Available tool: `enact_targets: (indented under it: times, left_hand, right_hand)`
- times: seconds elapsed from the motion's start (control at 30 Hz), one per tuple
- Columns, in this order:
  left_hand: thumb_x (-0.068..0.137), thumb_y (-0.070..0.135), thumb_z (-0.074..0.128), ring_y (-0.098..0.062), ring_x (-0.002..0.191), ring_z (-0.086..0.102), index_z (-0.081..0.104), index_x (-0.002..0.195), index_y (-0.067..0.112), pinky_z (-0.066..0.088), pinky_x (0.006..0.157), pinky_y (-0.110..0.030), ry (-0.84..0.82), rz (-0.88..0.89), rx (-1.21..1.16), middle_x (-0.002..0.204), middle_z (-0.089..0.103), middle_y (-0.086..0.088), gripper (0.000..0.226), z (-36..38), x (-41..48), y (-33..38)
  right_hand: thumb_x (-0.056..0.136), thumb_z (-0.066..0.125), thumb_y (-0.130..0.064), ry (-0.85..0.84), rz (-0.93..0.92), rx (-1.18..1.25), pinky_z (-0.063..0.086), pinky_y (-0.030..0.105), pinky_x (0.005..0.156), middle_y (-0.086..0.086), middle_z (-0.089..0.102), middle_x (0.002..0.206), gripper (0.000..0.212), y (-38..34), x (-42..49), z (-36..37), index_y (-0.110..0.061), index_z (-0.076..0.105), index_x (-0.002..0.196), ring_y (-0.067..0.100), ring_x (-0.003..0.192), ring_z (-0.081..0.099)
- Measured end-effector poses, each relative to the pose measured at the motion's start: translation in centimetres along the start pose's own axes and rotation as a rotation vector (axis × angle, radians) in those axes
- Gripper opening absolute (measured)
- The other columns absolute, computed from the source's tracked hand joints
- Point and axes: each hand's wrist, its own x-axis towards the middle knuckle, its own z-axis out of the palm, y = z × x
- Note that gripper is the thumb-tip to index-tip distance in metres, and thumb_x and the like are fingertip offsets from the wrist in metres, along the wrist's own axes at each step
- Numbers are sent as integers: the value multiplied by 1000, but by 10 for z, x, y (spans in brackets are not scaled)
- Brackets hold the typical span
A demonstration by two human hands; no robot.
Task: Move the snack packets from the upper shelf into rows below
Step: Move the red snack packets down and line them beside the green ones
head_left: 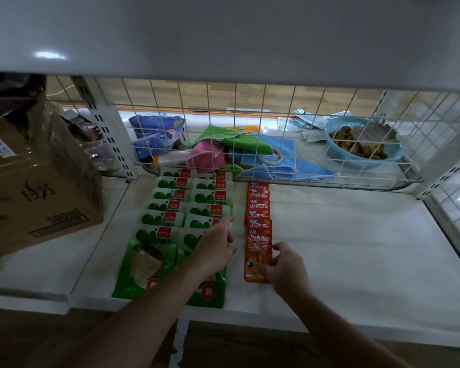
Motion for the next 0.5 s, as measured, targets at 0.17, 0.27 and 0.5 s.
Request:
enact_targets:
  times: [0.17, 0.27, 0.5]
  left_hand:
    - [89, 9, 69, -7, 91, 60, 32, 150, 26, 52, 77, -23, 5, 12, 15, 98, 56, 9, 73, 3, 3, 2]
    - [90, 8, 68, -7, 91, 60, 34, 150, 23, 52, 76, -22, -2, 25, 14, 100, 57, 8, 71, 5, 2, 5]
    - [97, 22, 61, -2, 97, 58, 38, 146, 25, 47, 72, -13, 35, 81, 10, 122, 58, 5, 54, 1, -19, 26]
  right_hand:
    - [88, 71, -28, 4, 13, -49, 60, 29, 81, 1, 69, 108, 37, 2, 0, 3, -17, 56, 120, 11, 91, 68]
    - [89, 71, -28, -15, 16, -61, 59, 28, 81, 2, 69, 110, 38, 1, -1, 1, -16, 56, 121, 11, 92, 69]
    - [89, 69, -36, 64, -71, -249, 52, 31, 95, 7, 60, 130, 64, -12, -16, -33, -13, 44, 143, 16, 113, 59]
